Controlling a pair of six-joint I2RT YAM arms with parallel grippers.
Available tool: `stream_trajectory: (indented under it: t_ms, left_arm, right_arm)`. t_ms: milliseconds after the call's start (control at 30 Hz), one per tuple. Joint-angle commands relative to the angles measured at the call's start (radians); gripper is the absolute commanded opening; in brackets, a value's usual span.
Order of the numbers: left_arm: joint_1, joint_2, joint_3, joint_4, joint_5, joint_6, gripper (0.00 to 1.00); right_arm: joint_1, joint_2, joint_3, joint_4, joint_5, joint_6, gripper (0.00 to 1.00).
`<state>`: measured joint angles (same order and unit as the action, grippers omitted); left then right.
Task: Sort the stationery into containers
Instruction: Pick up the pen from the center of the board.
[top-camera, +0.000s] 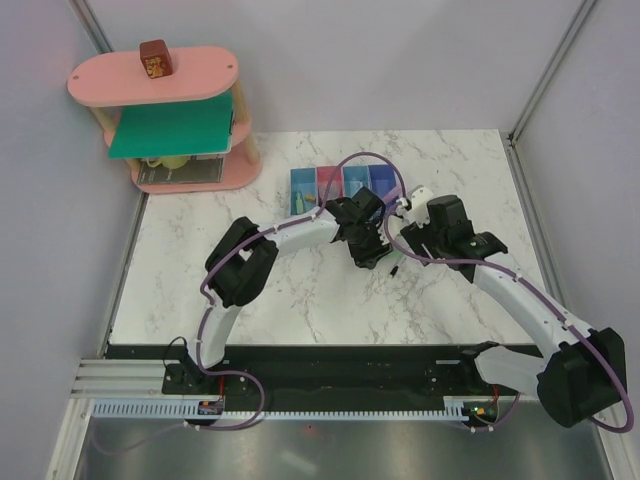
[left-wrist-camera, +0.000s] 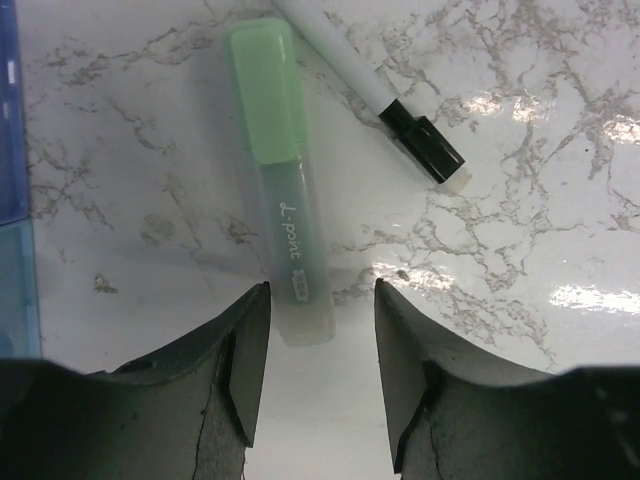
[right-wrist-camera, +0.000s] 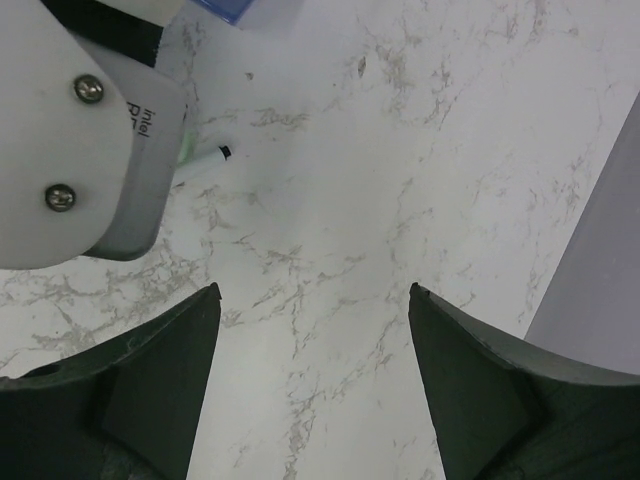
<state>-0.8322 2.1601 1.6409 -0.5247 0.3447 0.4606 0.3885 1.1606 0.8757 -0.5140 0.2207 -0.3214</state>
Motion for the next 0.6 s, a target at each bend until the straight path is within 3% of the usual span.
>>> stream_trajectory:
  t_ms: [0,133,200,333,367,567]
  left_arm:
    - [-0.027,0.030,0.037,0.011,0.031,-0.025,0.52]
    - [-0.041,0.061,0.039,0.006,0.024,-0.014,0.46]
    - [-0.044,0.069,0.039,0.003,0.022,-0.004,0.37]
    - [-0.044,0.083,0.039,0.002,0.010,0.010,0.14]
    - [-0.044,0.084,0.039,0.000,0.007,0.012,0.03]
    - [-0.038,0.031,0.014,-0.012,0.002,0.016,0.02]
  right_arm:
    - [-0.010,-0.038,-0.037,0.051,0.113,0.044,0.84]
    - [-0.033,-0.077,-0.056,0.075,0.151,0.065,0.84]
    - [-0.048,-0.094,-0.061,0.088,0.166,0.070,0.84]
    - [-0.056,-0.122,-0.063,0.095,0.180,0.081,0.84]
    - [-0.057,-0.121,-0.063,0.097,0.181,0.081,0.84]
    - [-0.066,-0.140,-0.073,0.101,0.187,0.082,0.85]
